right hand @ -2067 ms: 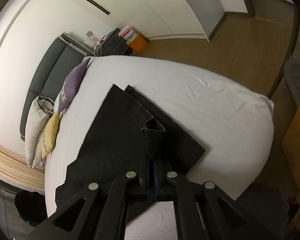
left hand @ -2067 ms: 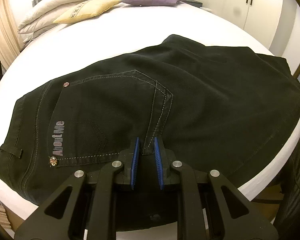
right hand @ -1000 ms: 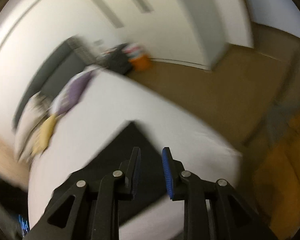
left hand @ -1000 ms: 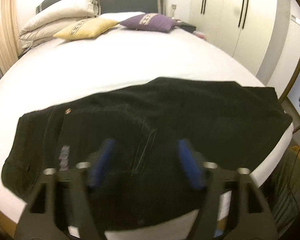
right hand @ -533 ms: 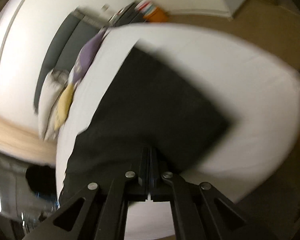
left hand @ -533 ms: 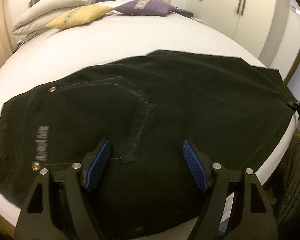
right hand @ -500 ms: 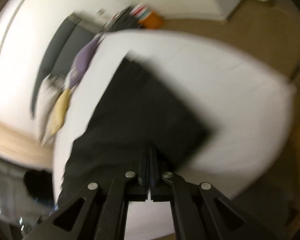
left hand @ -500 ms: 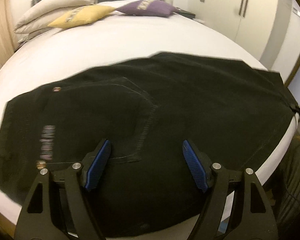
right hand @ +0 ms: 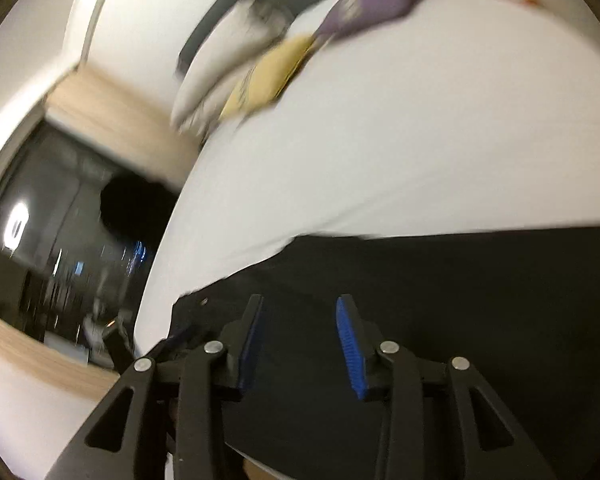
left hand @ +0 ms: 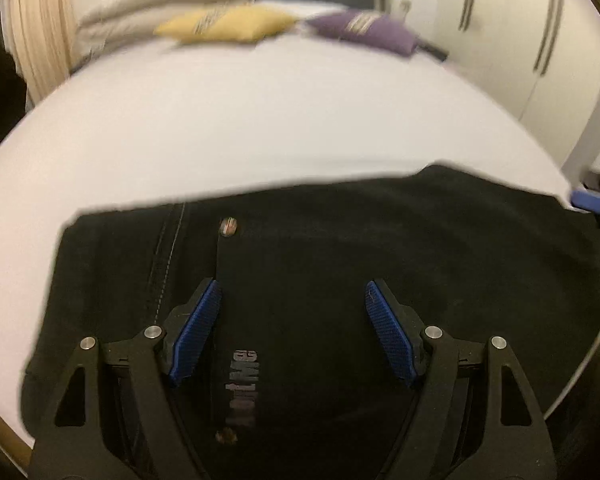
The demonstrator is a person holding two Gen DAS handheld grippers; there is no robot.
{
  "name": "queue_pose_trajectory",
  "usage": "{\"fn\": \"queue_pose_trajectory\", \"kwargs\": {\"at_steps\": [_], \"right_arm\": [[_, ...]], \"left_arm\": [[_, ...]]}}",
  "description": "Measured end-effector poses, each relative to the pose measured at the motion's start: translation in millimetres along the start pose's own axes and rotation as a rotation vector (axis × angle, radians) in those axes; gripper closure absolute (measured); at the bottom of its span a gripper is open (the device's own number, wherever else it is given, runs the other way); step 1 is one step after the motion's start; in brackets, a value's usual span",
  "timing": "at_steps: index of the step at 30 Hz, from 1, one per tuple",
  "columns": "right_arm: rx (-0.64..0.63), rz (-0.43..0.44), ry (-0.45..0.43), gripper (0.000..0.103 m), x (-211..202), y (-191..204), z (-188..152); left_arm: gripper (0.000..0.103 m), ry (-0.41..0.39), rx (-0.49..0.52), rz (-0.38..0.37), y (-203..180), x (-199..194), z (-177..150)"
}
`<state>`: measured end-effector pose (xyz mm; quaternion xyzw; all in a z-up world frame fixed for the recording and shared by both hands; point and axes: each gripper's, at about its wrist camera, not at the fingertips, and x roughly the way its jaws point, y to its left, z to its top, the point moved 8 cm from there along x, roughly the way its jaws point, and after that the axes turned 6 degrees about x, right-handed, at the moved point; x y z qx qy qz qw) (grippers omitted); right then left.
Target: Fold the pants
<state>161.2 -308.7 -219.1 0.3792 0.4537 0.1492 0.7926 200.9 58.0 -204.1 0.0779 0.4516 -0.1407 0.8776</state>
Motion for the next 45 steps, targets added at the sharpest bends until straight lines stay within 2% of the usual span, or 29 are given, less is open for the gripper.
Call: {"fn": "queue_pose_trajectory", "kwargs": {"at_steps": [3, 6, 8, 10, 13, 14, 15, 16, 17, 18, 19, 20, 21, 22, 23, 25, 26, 28, 30, 31, 33, 35, 36, 38, 39, 40, 41, 43, 45], "right_arm": [[-0.012, 0.055, 0.135, 0.064, 83, 36, -5], [0.014, -0.022, 0.163, 0.064, 130, 26, 6], [0.106, -0.026, 0.136, 0.081, 135, 3, 17], [0.183, -0.069, 0.054, 0.081, 113, -30, 31], [0.250, -0.138, -0.086, 0.080, 48, -74, 36], [0.264, -0.148, -0.124, 0.076, 28, -80, 34], [0.266, -0.114, -0.179, 0.074, -3, -82, 25], [0.250, -0.060, -0.216, 0.066, -23, -78, 21], [0.225, -0.020, -0.232, 0.051, -37, -77, 18], [0.189, -0.019, -0.242, 0.044, -45, -77, 10], [0.174, -0.061, -0.243, 0.038, -46, -84, 5], [0.195, -0.108, -0.235, 0.039, -44, -101, 2], [0.234, -0.108, -0.228, 0.047, -43, -115, 0], [0.308, -0.067, -0.229, 0.078, -48, -138, 0], [0.357, -0.063, -0.236, 0.097, -55, -154, 1], [0.413, -0.104, -0.340, 0.096, -89, -185, 10], [0.421, -0.154, -0.400, 0.091, -105, -199, 15], [0.481, -0.242, -0.518, 0.091, -146, -237, 11], [0.564, -0.243, -0.561, 0.089, -173, -256, 3], [0.569, -0.275, -0.574, 0.080, -185, -253, -3], [0.510, -0.190, -0.586, 0.069, -193, -231, -8], [0.416, -0.088, -0.546, 0.048, -184, -197, -23], [0.380, -0.069, -0.512, 0.047, -181, -192, -36], [0.345, -0.012, -0.428, 0.046, -155, -183, -51], [0.353, -0.025, -0.408, 0.047, -151, -190, -60], [0.382, -0.054, -0.407, 0.064, -148, -203, -67], [0.421, -0.040, -0.426, 0.080, -153, -217, -68], [0.472, -0.060, -0.462, 0.088, -167, -244, -62], [0.504, -0.171, -0.541, 0.088, -198, -270, -63]], "left_arm": [[0.029, 0.006, 0.002, 0.006, 5, 14, -6], [0.027, 0.006, 0.014, 0.014, 10, 20, -7], [0.027, 0.007, 0.004, 0.011, 16, 21, -9], [0.027, 0.001, -0.007, 0.010, 21, 21, -9], [0.027, 0.001, -0.017, 0.030, 23, 20, -8], [0.027, 0.002, -0.027, 0.048, 21, 15, -7], [0.027, -0.021, -0.038, 0.043, 17, 7, -3], [0.027, -0.050, -0.039, 0.022, 11, -2, -2], [0.027, -0.072, -0.027, 0.008, 3, -7, 0], [0.027, -0.073, -0.002, 0.010, -7, -5, 3], [0.027, -0.050, 0.032, 0.010, -18, 1, 0], [0.027, -0.016, 0.054, 0.008, -27, 11, -4], [0.027, 0.000, 0.061, 0.021, -32, 18, -6], [0.027, -0.014, 0.056, 0.035, -32, 20, -8], [0.027, -0.018, 0.044, 0.031, -31, 20, -8], [0.027, -0.009, 0.022, 0.028, -25, 20, -8], [0.027, -0.007, 0.025, 0.032, -25, 19, -10], [0.027, 0.000, 0.030, 0.044, -20, 19, -11], [0.027, 0.003, 0.021, 0.055, -22, 9, -18], [0.027, -0.008, 0.012, 0.051, -24, 4, -16], [0.027, -0.050, 0.019, 0.023, -38, -11, -9], [0.027, -0.088, 0.058, 0.001, -57, -15, 3], [0.027, -0.097, 0.072, -0.019, -68, -15, 5], [0.027, -0.088, 0.099, -0.061, -86, -13, 2], [0.027, -0.063, 0.136, -0.053, -95, -5, -1], [0.027, -0.032, 0.155, -0.041, -98, 3, -6], [0.027, -0.005, 0.150, -0.041, -97, 12, -11], [0.027, -0.035, 0.122, -0.076, -90, 14, -16], [0.027, -0.038, 0.134, -0.067, -88, 11, -17]]}}
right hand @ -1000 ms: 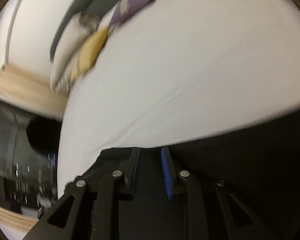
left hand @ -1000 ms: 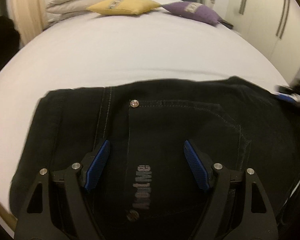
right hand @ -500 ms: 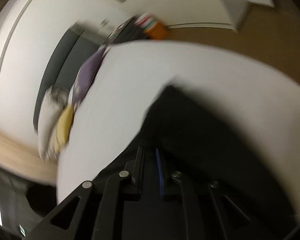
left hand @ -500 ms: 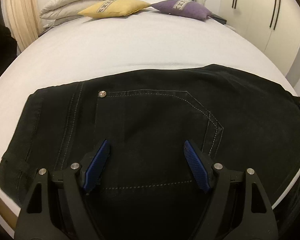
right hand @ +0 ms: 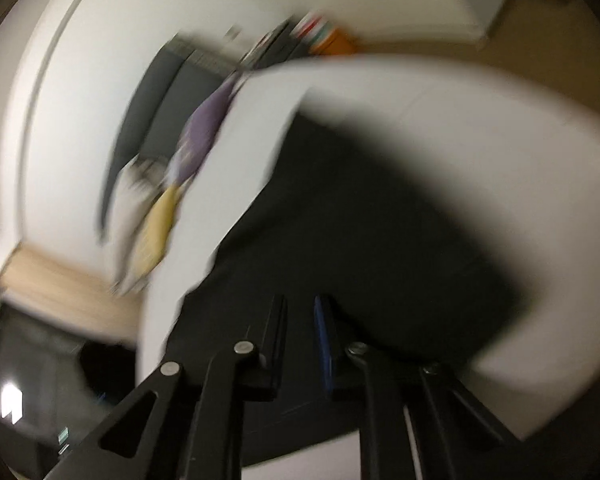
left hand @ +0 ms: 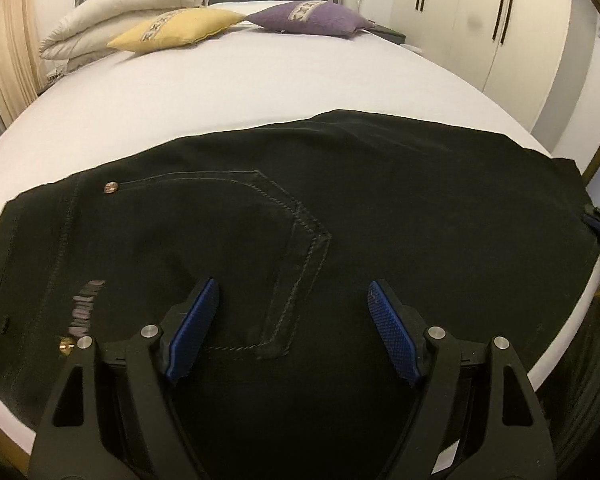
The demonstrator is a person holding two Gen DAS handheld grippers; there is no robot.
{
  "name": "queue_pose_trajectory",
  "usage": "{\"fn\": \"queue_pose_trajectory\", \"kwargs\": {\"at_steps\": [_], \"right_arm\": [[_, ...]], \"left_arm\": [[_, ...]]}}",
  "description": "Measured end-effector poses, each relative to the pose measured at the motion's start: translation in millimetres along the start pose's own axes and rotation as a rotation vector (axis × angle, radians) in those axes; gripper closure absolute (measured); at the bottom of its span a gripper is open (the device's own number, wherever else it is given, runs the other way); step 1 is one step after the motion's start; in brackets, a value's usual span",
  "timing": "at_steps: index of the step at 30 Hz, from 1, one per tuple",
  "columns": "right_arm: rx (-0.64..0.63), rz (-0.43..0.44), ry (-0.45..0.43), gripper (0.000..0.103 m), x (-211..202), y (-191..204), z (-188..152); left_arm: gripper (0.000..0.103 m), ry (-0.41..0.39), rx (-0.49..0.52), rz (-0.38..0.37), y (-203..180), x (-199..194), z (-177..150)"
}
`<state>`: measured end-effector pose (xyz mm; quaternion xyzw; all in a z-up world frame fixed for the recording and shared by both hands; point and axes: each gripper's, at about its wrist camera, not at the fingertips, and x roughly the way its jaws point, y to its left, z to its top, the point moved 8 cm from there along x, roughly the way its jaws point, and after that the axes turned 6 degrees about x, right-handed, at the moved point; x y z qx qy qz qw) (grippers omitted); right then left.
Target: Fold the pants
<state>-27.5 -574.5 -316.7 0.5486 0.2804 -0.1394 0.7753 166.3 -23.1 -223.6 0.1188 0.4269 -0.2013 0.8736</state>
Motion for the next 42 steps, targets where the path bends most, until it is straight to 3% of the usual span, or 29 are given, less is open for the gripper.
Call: {"fn": "queue_pose_trajectory", "kwargs": {"at_steps": [2, 4, 5, 9, 12, 14, 16, 20, 22, 24, 26, 28, 31, 32, 34, 37, 38, 42], "right_arm": [[0.027, -0.078, -0.084, 0.083, -21, -13, 22], [0.039, -0.142, -0.144, 0.063, -40, -11, 32], [0.027, -0.116, -0.157, 0.060, -40, 0, 32], [-0.099, 0.064, -0.037, 0.058, -31, 44, -3], [-0.129, 0.130, 0.096, 0.057, 11, 76, -42], [-0.140, 0.085, 0.186, 0.058, 38, 71, -64], [-0.126, 0.051, 0.196, 0.064, 55, 58, -73], [-0.105, 0.065, 0.176, 0.079, 49, 43, -63], [-0.106, 0.040, 0.157, 0.078, 44, 42, -56], [-0.137, 0.021, 0.150, 0.076, 35, 45, -57], [-0.158, 0.005, 0.145, 0.067, 36, 51, -62], [-0.178, 0.001, 0.144, 0.060, 11, 50, -72], [-0.242, -0.040, 0.152, 0.058, 0, 56, -76], [-0.260, -0.040, 0.152, 0.058, -2, 64, -77], [-0.329, -0.018, 0.158, 0.058, -2, 93, -83], [-0.560, -0.002, 0.194, 0.058, 9, 158, -106], [-0.644, 0.013, 0.220, 0.058, 19, 183, -119], [-0.838, 0.111, 0.359, 0.058, 71, 260, -178]], "left_arm": [[0.027, 0.008, 0.005, 0.034, 2, -7, 0], [0.027, -0.022, -0.010, 0.053, 0, -26, 5], [0.027, -0.061, -0.007, 0.026, -5, -36, 14], [0.026, -0.118, 0.129, -0.027, -46, -41, 57], [0.026, -0.046, 0.175, -0.032, -54, -8, 60], [0.026, 0.098, 0.130, 0.019, -28, 26, 34], [0.025, 0.067, 0.061, -0.012, -11, 22, 18], [0.025, 0.032, 0.026, 0.018, 29, -11, -11], [0.025, 0.026, 0.012, 0.103, 50, -31, -10], [0.025, -0.048, -0.053, 0.056, 64, -48, 5], [0.024, -0.091, -0.096, 0.061, 85, -53, 25], [0.021, -0.049, -0.092, 0.077, 107, -36, 33], [0.021, 0.066, -0.094, 0.110, 133, 9, 16], [0.021, 0.076, -0.096, 0.083, 137, 20, 6], [0.021, 0.013, -0.096, 0.058, 139, 19, 4], [0.020, 0.029, -0.061, 0.114, 133, 10, 4], [0.020, 0.016, -0.034, 0.134, 126, 2, 10], [0.020, -0.114, -0.008, 0.044, 91, -18, 48]]}}
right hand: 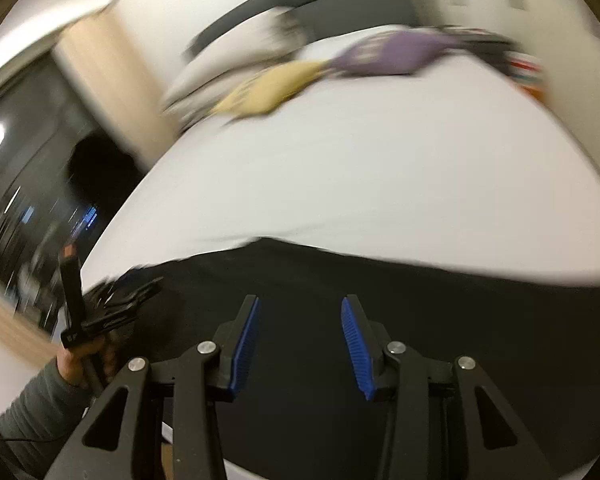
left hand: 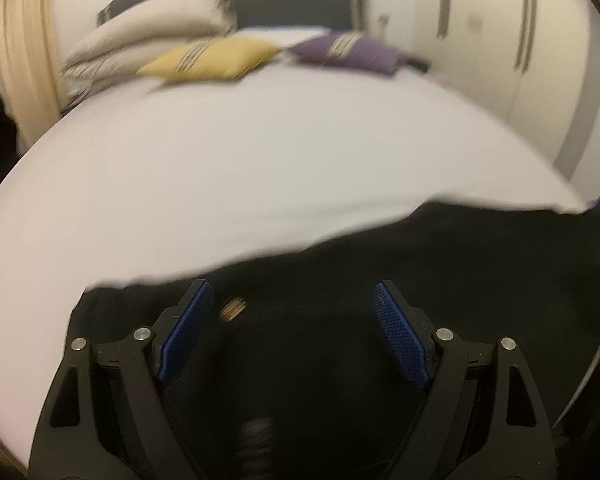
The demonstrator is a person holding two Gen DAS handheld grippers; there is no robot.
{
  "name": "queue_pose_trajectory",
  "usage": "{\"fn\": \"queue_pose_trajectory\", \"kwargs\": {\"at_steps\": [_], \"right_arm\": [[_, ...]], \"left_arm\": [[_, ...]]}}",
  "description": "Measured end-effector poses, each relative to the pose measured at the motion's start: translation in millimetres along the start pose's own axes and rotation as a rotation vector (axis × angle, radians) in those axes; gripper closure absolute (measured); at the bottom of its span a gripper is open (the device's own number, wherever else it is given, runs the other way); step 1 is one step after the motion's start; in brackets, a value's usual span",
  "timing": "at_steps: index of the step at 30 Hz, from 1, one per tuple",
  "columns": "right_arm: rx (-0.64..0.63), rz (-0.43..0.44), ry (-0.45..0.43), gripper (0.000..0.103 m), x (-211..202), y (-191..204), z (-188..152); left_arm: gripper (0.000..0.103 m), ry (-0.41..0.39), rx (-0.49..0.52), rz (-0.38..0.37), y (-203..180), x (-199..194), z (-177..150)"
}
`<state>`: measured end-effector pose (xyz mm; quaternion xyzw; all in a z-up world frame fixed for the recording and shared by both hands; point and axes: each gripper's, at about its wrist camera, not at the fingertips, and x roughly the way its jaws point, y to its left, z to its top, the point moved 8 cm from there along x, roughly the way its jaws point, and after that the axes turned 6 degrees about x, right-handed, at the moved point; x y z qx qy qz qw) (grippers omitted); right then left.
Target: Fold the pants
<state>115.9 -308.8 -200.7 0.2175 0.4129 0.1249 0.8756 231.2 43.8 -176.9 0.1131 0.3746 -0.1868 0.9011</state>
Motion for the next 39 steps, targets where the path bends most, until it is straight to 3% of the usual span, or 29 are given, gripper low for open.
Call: {"fn": "queue_pose_trajectory", "kwargs": {"at_steps": [3, 6, 8, 9, 10, 11, 15, 16, 18, 19, 20, 22, 23, 27, 30, 33, 37, 39], "right_arm": [[-0.058, 0.069, 0.072, 0.058, 67, 40, 15], [0.006, 0.098, 0.149, 0.058, 131, 44, 22], [0.042, 0.026, 0.188, 0.059, 169, 26, 21], [0.063, -0.028, 0.188, 0.063, 178, 13, 22], [0.105, -0.045, 0.164, 0.083, 181, -2, 25], [0.159, -0.059, 0.117, 0.089, 177, -22, 32], [0.279, -0.115, 0.046, 0.087, 129, -70, 35], [0.288, -0.094, 0.031, 0.083, 109, -73, 33], [0.275, -0.009, -0.041, 0.059, 56, -71, 23], [0.273, -0.010, -0.070, 0.042, 29, -77, 12], [0.292, -0.023, -0.110, 0.035, -7, -88, -6], [0.371, -0.015, -0.183, 0.034, -57, -114, -33], [0.454, -0.031, -0.237, 0.032, -91, -140, -55], [0.753, -0.131, -0.357, 0.026, -164, -223, -130], [0.887, -0.117, -0.394, 0.026, -191, -258, -163], [0.842, -0.006, -0.432, 0.026, -198, -245, -150], [0.677, 0.142, -0.364, 0.027, -158, -195, -115], [0.709, 0.102, -0.266, 0.027, -128, -202, -118]], "left_arm": [[0.020, 0.032, 0.002, 0.000, -15, 16, 7], [0.020, 0.119, -0.068, 0.014, 3, 52, -11], [0.021, 0.113, -0.116, -0.012, 10, 59, -17], [0.020, 0.111, -0.120, -0.005, 14, 63, -17], [0.020, 0.117, -0.112, 0.014, 17, 63, -19], [0.020, 0.121, -0.107, 0.013, 17, 63, -20], [0.020, 0.123, -0.104, 0.023, 12, 60, -13], [0.020, 0.115, -0.093, 0.046, 10, 56, -10], [0.020, 0.074, -0.076, 0.073, 7, 41, -4], [0.020, 0.029, -0.072, 0.064, 0, 25, 3], [0.020, 0.001, -0.072, 0.050, -7, 11, 5], [0.020, -0.031, -0.059, 0.030, -26, -9, 6], [0.020, -0.029, -0.057, 0.022, -34, -11, 4], [0.020, 0.013, -0.099, -0.029, -66, -7, -8], [0.020, -0.006, -0.056, -0.111, -120, -30, -11], [0.020, -0.001, 0.073, -0.165, -180, -29, -10], [0.020, 0.075, 0.141, -0.158, -219, 3, -23], [0.020, 0.124, 0.129, -0.141, -220, 19, -37]]}}
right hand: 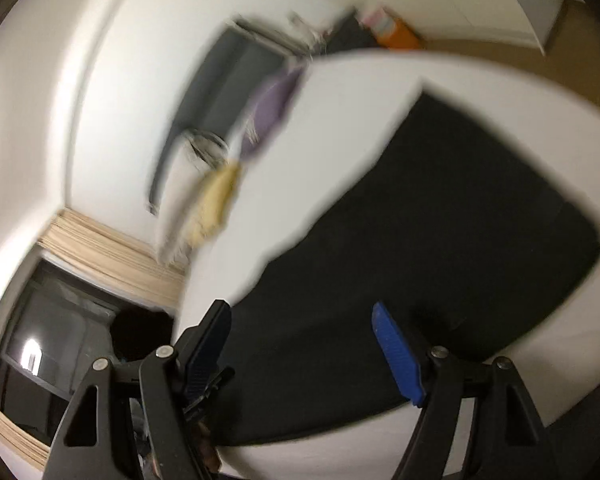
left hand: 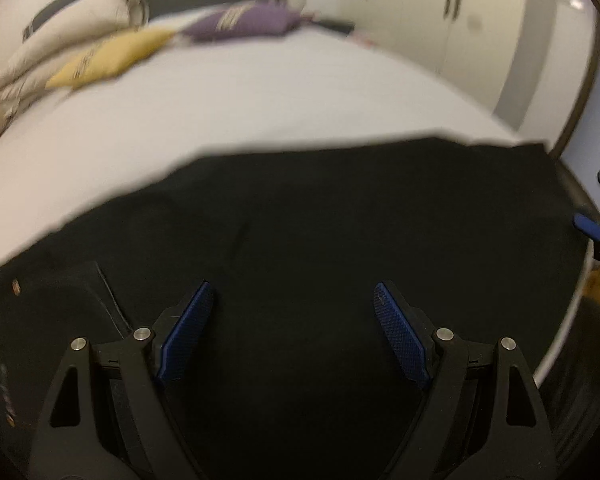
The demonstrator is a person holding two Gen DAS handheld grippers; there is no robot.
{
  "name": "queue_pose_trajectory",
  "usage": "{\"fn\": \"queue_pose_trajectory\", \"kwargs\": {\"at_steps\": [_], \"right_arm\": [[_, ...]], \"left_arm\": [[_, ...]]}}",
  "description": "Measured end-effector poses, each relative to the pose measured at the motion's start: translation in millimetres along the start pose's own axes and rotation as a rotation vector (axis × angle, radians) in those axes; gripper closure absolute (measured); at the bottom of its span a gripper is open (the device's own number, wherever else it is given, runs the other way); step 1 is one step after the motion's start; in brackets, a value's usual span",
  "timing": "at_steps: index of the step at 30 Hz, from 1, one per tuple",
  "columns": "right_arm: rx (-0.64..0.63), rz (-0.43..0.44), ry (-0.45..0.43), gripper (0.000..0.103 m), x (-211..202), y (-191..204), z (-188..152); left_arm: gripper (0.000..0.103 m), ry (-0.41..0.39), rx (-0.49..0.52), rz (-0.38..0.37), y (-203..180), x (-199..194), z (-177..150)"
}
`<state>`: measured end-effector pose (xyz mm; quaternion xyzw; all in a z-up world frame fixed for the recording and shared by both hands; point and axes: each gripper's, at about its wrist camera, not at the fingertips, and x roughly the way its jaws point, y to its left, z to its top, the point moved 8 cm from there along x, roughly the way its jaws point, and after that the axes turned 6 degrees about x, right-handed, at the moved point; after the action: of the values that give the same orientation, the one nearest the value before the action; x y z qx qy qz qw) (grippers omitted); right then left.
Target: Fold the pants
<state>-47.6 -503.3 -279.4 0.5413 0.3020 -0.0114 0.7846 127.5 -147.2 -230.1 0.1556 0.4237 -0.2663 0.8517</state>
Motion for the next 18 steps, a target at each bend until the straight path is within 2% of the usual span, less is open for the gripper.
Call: {"fn": "queue_pose_trajectory", "kwargs": {"at_steps": [1, 2, 3, 4, 5, 7, 8, 9, 10, 11, 12, 14, 17, 18], "right_arm": [[0.020, -0.017, 0.016, 0.037, 6, -9, -4], [0.028, -0.004, 0.004, 0.055, 6, -16, -1], [0.043, 0.005, -0.021, 0.064, -2, -29, 4], [0.075, 0.002, -0.044, 0.078, -11, -42, 12], [0.121, -0.008, -0.087, 0.083, -25, -60, 23], [0.177, -0.069, -0.187, 0.086, -56, -87, 39], [0.178, -0.090, -0.225, 0.083, -73, -90, 47], [0.159, -0.136, -0.253, 0.075, -83, -88, 54], [0.134, -0.192, -0.283, 0.053, -95, -83, 57], [0.111, -0.182, -0.298, 0.046, -102, -77, 60], [0.075, -0.121, -0.291, 0.045, -100, -58, 60], [-0.010, -0.048, -0.209, 0.041, -72, -17, 52], [-0.108, 0.000, -0.066, 0.040, -8, 25, 43], [-0.122, 0.021, -0.027, 0.040, 10, 31, 40]], "left_arm": [[0.020, -0.013, -0.008, -0.009, 0, -1, -4], [0.020, -0.024, -0.009, -0.007, 0, -2, -7], [0.020, -0.024, -0.005, -0.002, 0, -3, -10], [0.020, -0.026, -0.004, -0.003, 1, -5, -13], [0.020, -0.028, -0.007, -0.003, 2, -5, -14], [0.020, -0.024, -0.021, 0.000, 5, -8, -18], [0.020, -0.018, -0.029, 0.004, 6, -11, -19], [0.020, -0.015, -0.043, 0.008, 6, -16, -18], [0.020, -0.024, -0.064, 0.002, 6, -24, -16], [0.020, -0.043, -0.078, -0.010, 12, -41, -18], [0.020, -0.068, -0.085, -0.023, 13, -52, -11], [0.020, -0.098, -0.078, -0.035, 13, -64, 4], [0.014, -0.054, -0.074, -0.097, 7, -57, 10], [0.013, -0.035, -0.105, -0.151, 8, -50, 6]]}}
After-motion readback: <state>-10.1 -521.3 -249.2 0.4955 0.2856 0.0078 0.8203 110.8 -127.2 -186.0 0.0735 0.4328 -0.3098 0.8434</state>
